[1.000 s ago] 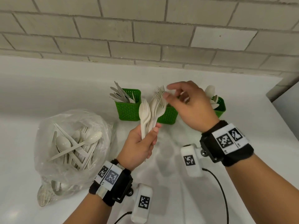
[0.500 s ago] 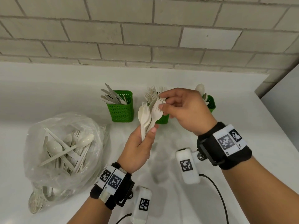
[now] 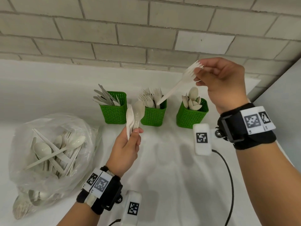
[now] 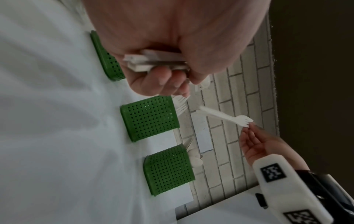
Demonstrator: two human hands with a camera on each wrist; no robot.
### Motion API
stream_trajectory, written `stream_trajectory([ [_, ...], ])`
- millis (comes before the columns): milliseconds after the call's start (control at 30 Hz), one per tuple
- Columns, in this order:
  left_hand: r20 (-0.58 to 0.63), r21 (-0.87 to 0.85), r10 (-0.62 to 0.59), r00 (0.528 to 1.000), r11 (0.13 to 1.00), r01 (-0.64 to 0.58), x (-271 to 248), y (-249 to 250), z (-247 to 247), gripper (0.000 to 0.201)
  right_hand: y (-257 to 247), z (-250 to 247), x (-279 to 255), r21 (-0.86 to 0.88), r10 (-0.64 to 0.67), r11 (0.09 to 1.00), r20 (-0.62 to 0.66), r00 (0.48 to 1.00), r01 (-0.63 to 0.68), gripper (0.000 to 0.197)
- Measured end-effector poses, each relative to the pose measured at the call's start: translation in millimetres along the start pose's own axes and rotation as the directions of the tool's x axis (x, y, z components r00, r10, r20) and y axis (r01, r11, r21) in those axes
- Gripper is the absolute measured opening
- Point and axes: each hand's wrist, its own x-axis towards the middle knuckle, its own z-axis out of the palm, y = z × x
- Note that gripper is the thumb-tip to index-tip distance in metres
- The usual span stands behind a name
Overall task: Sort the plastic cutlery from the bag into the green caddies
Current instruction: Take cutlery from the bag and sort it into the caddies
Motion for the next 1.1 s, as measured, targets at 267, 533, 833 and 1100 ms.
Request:
stream_trajectory([
  [267, -0.012, -0.014, 0.000, 1.000, 1.000, 0.000, -0.6, 3.1, -3.7, 0.024, 37.7, 28.8, 9.4, -0.271, -0.058, 0.959, 0.077, 0.995, 0.077, 0.017],
  [533, 0.015, -0.025, 0.023, 1.000, 0.999, -0.023, -1.5, 9.7, -0.4, 0.024, 76.6, 68.4, -8.0, -0.630, 0.057, 0.756, 0.337, 0.940, 0.180, 0.030],
  [833, 0.121, -0.097, 0.038, 0.992, 0.995, -0.026, 0.0, 14.0, 1.5, 0.028, 17.7, 76.8, -42.5, -0.327, 0.186, 0.945, 0.499, 0.846, -0.014, 0.029],
  [1100, 0.128, -0.098, 0.034, 0.991, 0.995, -0.022, -2.4, 15.0, 2.0, 0.033, 35.6, 66.5, -51.8, -0.096, 0.246, 0.968, 0.527, 0.814, -0.231, 0.008],
])
